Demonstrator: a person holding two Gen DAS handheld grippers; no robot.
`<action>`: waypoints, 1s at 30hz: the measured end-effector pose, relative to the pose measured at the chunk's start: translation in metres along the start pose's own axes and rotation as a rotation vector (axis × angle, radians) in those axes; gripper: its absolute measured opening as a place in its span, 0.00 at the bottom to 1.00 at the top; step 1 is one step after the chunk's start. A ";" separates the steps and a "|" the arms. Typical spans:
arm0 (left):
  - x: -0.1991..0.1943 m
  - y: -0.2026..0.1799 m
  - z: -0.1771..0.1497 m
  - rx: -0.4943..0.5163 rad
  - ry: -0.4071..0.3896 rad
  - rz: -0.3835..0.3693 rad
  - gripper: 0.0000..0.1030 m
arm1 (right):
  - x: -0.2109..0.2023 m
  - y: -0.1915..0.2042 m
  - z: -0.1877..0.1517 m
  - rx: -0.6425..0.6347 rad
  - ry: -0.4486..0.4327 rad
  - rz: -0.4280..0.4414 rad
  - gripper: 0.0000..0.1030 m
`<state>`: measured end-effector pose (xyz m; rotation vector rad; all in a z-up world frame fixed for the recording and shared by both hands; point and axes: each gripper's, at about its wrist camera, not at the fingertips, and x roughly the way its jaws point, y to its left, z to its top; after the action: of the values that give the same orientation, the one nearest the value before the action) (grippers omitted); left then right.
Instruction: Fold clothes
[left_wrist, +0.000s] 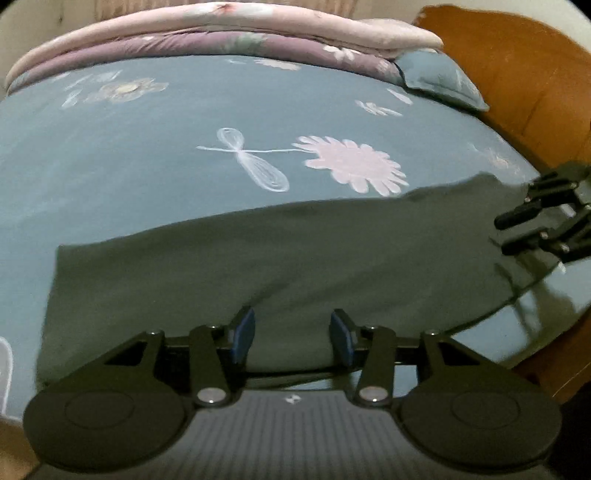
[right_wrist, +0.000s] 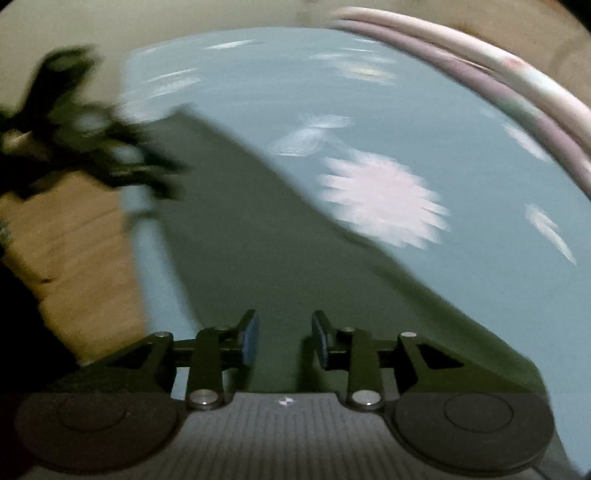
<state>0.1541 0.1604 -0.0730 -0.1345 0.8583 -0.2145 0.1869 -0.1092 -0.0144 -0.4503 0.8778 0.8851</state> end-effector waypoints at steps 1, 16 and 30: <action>-0.003 0.001 0.003 -0.010 -0.009 0.006 0.43 | -0.002 -0.011 -0.001 0.049 -0.008 -0.033 0.37; 0.019 -0.017 0.040 -0.013 -0.005 0.017 0.43 | -0.011 -0.079 -0.039 0.390 -0.046 -0.266 0.54; 0.111 -0.135 0.117 -0.006 0.018 -0.477 0.45 | -0.016 -0.105 -0.037 0.303 -0.154 -0.245 0.56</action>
<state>0.2959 0.0059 -0.0510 -0.3439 0.8351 -0.6601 0.2506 -0.2016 -0.0233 -0.2163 0.7800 0.5423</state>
